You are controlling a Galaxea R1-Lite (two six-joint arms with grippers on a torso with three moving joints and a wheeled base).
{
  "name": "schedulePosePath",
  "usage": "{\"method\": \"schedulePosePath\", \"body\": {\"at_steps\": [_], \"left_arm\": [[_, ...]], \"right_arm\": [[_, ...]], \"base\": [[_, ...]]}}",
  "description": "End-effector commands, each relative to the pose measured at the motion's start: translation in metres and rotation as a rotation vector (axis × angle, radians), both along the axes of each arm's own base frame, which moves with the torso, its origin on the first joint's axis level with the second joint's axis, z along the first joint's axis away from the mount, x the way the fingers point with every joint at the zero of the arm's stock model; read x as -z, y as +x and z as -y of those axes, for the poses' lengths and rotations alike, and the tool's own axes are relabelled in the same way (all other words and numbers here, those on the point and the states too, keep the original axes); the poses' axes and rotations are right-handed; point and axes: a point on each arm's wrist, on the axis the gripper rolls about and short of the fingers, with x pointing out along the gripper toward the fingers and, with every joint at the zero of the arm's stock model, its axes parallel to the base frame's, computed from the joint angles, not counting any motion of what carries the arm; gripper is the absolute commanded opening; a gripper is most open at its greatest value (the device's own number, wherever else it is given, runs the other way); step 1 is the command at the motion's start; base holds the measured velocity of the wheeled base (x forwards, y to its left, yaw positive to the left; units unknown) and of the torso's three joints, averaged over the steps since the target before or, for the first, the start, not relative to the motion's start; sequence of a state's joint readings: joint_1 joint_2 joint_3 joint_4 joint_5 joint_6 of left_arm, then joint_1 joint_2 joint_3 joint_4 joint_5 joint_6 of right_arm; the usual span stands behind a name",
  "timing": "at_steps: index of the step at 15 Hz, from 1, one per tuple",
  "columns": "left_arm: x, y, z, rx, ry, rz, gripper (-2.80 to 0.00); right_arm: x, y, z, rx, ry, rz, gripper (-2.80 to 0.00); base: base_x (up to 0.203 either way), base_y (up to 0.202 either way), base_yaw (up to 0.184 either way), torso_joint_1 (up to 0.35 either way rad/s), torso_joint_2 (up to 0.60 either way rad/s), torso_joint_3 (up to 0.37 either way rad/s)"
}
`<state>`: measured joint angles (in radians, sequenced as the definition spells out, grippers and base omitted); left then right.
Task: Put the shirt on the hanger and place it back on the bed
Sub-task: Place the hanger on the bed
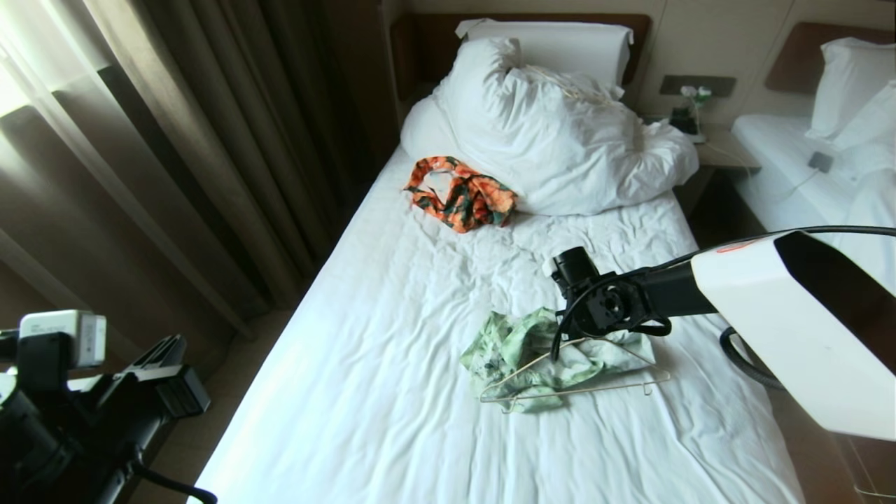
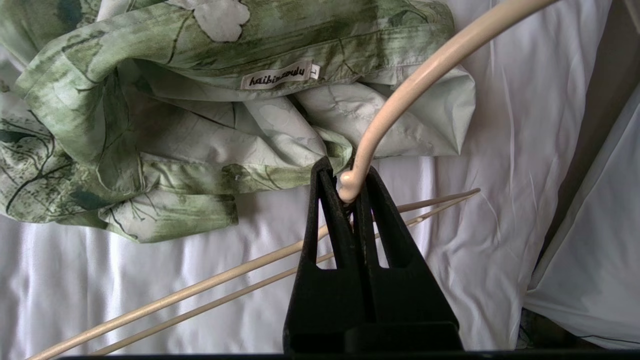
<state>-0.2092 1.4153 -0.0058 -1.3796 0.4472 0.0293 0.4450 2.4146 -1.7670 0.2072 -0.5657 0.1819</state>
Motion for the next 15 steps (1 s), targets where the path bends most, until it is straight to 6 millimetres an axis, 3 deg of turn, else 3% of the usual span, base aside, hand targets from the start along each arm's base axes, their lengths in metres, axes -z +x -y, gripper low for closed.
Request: {"method": "schedulePosePath", "body": {"at_steps": [1, 5, 6, 10, 15], "left_arm": [[-0.005, 0.001, 0.001, 0.005, -0.014, 0.031, -2.8], [-0.012, 0.0, 0.001, 0.005, -0.038, 0.073, -2.8], [-0.011, 0.001, 0.001, 0.005, -0.039, 0.07, -2.8], [-0.022, -0.003, 0.0, 0.01, -0.052, 0.132, -2.8], [-0.044, -0.035, -0.007, 0.012, -0.061, 0.204, -2.8]], "right_arm": [[0.028, 0.016, -0.007, -0.009, -0.026, -0.021, -2.8], [0.047, 0.036, -0.006, -0.05, -0.087, -0.021, -2.8], [0.051, 0.039, -0.005, -0.059, -0.101, -0.019, 0.0], [0.048, 0.035, -0.003, -0.049, -0.095, -0.008, 0.0], [0.02, -0.019, 0.015, -0.012, -0.094, -0.09, 0.0]], "base": [[0.0, 0.0, 0.0, 0.0, 0.0, 0.0], [0.0, 0.0, 0.0, 0.0, 0.0, 0.0], [0.0, 0.0, 0.0, 0.0, 0.0, 0.0], [0.0, 0.0, 0.0, 0.0, 0.0, 0.0], [0.0, 0.0, 0.0, 0.0, 0.0, 0.0]]}}
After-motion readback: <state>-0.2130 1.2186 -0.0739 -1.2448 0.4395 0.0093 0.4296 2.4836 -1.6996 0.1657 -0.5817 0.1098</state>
